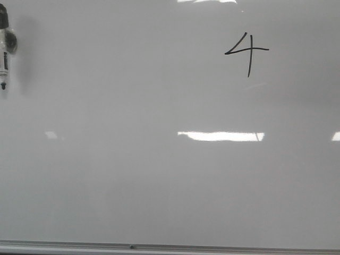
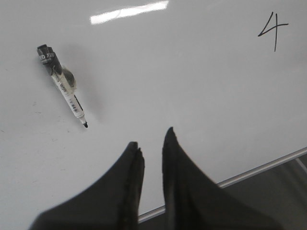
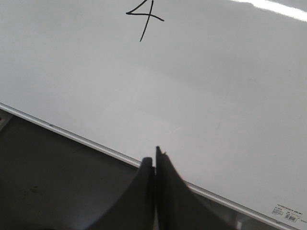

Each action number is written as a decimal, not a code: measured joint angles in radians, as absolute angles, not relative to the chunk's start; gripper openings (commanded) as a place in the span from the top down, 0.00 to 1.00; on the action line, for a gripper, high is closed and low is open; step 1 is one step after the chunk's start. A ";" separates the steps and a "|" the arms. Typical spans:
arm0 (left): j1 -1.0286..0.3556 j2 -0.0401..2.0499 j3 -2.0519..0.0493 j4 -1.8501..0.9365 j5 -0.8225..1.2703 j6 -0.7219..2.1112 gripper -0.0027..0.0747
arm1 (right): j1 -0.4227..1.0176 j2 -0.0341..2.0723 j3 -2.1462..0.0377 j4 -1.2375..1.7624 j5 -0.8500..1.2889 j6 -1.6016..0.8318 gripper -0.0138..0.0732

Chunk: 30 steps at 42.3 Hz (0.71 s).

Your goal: Write number 4 on whiteboard

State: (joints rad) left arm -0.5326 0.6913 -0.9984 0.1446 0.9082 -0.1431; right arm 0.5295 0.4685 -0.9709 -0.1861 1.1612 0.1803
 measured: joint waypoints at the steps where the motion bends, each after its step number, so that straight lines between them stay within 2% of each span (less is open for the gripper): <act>1: -0.533 0.691 -0.998 0.145 0.908 -0.143 0.99 | 0.529 0.468 -0.971 -0.186 1.161 0.180 0.92; 30: -0.533 0.691 -0.996 0.145 0.903 -0.143 0.99 | 0.529 0.468 -0.971 -0.185 1.163 0.181 0.92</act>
State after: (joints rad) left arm -0.5326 0.6913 -0.9962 0.1451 0.9028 -0.1431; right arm 0.5295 0.4685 -0.9709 -0.1846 1.1634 0.1810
